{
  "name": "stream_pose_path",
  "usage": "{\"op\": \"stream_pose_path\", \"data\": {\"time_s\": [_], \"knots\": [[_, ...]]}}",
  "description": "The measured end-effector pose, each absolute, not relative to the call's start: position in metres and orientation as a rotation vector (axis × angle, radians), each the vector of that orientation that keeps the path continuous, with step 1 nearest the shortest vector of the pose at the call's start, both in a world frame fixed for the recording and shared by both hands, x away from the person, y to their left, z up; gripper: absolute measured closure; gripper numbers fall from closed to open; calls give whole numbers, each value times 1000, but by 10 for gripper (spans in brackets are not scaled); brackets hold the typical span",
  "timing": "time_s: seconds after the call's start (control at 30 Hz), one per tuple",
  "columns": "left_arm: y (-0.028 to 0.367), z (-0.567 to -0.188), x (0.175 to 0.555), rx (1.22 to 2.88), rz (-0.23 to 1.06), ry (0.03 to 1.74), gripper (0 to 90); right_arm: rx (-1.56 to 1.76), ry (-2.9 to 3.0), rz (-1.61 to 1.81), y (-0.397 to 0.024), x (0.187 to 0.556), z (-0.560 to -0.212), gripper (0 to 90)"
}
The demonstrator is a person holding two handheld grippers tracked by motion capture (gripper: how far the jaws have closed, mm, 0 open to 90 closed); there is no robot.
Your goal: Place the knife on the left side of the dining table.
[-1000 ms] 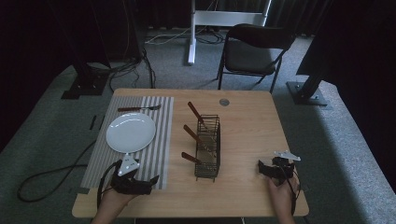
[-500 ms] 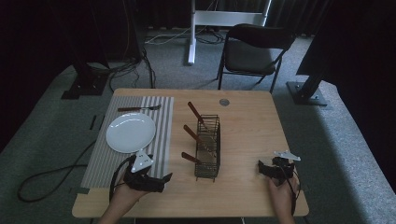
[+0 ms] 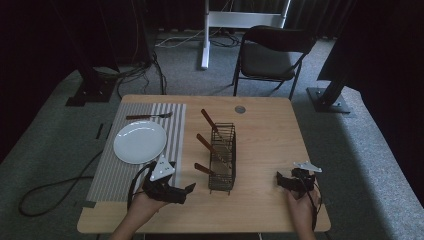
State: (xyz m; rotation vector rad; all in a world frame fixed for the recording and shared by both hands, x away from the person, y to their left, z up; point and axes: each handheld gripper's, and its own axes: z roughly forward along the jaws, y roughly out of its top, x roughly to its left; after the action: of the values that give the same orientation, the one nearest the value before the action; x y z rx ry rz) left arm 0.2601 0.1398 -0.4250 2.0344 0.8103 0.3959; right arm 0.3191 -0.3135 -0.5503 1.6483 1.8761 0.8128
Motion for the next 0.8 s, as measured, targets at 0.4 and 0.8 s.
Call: {"op": "stream_pose_path", "data": {"time_s": [0.4,0.8], "knots": [[119,-414,268,2018,358,745,51,1648,1875,814,-313,319,-550,120],[105,-413,272,1979,319,742,280,1648,1875,814,-313,319,-550,120]]}}
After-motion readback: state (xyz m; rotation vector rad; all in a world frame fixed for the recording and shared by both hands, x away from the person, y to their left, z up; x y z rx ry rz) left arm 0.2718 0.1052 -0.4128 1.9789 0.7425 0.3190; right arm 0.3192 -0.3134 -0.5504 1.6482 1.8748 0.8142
